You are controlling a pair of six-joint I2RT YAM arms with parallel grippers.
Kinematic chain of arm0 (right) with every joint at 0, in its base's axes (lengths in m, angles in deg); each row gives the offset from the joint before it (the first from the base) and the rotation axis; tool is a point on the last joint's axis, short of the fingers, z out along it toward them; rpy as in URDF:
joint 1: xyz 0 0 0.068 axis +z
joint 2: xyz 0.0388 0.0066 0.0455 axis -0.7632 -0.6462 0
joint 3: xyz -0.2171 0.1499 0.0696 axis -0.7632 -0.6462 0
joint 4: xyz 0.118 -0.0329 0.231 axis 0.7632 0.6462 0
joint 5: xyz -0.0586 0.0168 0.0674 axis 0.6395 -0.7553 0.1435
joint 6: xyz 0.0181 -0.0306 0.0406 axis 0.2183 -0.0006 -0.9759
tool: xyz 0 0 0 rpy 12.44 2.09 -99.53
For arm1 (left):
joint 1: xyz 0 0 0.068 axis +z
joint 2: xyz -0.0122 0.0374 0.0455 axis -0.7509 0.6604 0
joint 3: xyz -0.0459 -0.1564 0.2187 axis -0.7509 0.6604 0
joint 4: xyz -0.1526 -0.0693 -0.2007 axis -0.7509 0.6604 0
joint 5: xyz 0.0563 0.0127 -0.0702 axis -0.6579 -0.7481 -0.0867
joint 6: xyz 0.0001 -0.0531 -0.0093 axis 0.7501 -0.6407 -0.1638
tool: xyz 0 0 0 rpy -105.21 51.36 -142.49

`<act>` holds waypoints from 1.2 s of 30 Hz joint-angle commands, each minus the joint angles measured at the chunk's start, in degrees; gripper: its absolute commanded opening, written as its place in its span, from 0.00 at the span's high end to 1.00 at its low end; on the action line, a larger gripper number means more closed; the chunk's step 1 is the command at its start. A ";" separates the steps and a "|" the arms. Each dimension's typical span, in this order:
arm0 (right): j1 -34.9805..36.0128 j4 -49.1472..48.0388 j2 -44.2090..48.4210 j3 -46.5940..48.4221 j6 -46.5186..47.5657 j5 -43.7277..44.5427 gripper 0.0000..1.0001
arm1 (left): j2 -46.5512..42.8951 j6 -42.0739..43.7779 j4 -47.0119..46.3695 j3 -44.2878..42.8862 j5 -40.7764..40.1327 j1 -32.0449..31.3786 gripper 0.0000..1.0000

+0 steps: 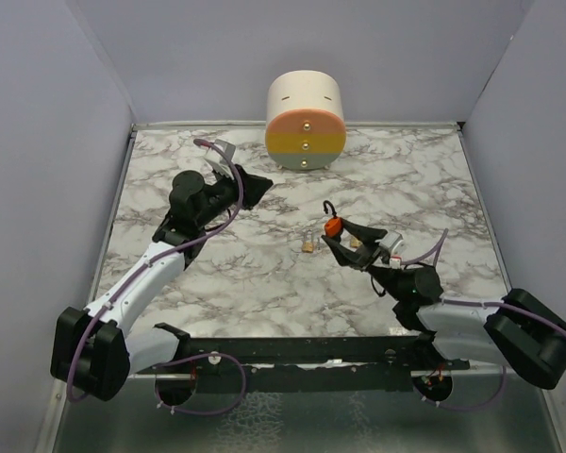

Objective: Lock with the key
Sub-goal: Pick up the lock from the center of the board, then lock the lock.

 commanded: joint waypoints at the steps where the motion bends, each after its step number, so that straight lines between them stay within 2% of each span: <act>1: -2.28 -17.02 -0.83 0.15 -4.88 -4.25 0.99 | -1.18 -0.20 -1.48 -2.53 4.16 -0.33 0.80; 5: -3.92 -17.00 -2.61 1.38 -6.07 -4.38 0.99 | -0.03 -1.31 -2.77 -4.46 7.36 -0.46 0.80; 13: -16.33 -18.26 -10.21 7.27 -20.15 -19.29 0.99 | 3.94 -1.27 -2.95 -7.18 9.91 -0.46 0.80; 19: -17.62 -18.56 -14.06 10.86 -22.64 -24.53 0.99 | 4.68 -1.26 -2.98 -7.54 9.58 -0.46 0.80; 24: -17.56 -18.72 -11.47 10.02 -23.75 -27.66 0.99 | 5.77 -2.60 -3.57 -7.47 10.71 -0.59 0.80; 29: -17.57 -18.59 -4.72 6.73 -21.17 -29.84 0.99 | 6.93 -5.79 -6.58 -7.46 15.81 -1.47 0.80; 36: -17.55 -18.60 0.67 4.41 -19.26 -32.75 0.99 | 6.32 -8.67 -15.01 -7.12 26.17 -4.26 0.66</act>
